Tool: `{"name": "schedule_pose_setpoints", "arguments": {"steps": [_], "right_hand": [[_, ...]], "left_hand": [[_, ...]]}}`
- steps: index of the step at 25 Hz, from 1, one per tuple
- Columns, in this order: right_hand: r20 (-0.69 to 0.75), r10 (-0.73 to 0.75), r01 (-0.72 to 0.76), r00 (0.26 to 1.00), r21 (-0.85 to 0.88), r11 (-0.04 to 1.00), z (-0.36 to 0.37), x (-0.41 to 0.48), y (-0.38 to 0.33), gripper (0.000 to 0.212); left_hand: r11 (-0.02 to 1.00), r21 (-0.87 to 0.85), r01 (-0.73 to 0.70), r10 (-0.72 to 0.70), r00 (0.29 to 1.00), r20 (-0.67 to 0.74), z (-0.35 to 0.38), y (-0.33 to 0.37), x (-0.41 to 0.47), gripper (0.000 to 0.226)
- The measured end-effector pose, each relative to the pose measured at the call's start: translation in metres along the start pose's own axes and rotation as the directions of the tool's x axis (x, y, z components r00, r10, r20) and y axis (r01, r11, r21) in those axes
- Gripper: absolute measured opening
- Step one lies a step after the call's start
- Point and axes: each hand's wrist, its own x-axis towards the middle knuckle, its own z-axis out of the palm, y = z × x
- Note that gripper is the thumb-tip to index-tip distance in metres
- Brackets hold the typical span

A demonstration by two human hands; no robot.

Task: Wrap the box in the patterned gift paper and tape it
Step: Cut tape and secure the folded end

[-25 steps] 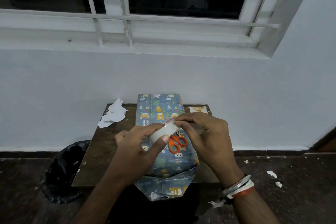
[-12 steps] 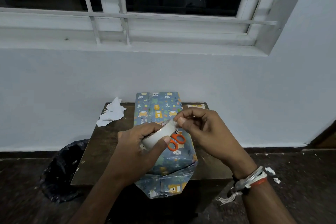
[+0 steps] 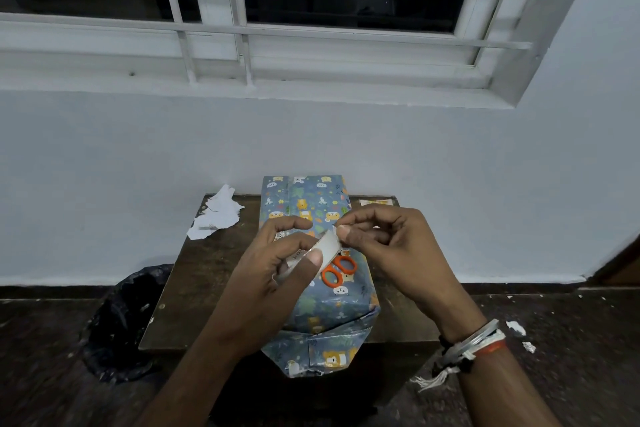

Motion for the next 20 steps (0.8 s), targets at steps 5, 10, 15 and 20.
{"name": "schedule_pose_setpoints", "arguments": {"steps": [5, 10, 15, 20], "right_hand": [[0.002, 0.017, -0.017, 1.000, -0.036, 0.999, 0.004, 0.000, -0.002, 0.012], [-0.004, -0.014, 0.013, 1.000, -0.175, 0.984, 0.003, 0.001, -0.005, 0.011], [0.028, -0.090, 0.094, 0.996, -0.259, 0.961, 0.007, -0.001, -0.012, 0.014], [0.075, -0.116, 0.134, 0.990, -0.301, 0.944, 0.006, 0.001, -0.014, 0.009]], "left_hand": [[0.992, -0.100, 0.072, -0.066, 0.996, 0.060, 0.001, -0.004, 0.000, 0.030], [0.983, -0.123, 0.133, -0.125, 0.990, 0.070, -0.001, -0.006, 0.002, 0.054], [0.970, -0.172, 0.172, -0.175, 0.985, -0.001, 0.002, 0.000, 0.000, 0.052], [0.937, -0.288, 0.196, -0.173, 0.979, 0.105, 0.001, 0.002, 0.001, 0.052]]}}
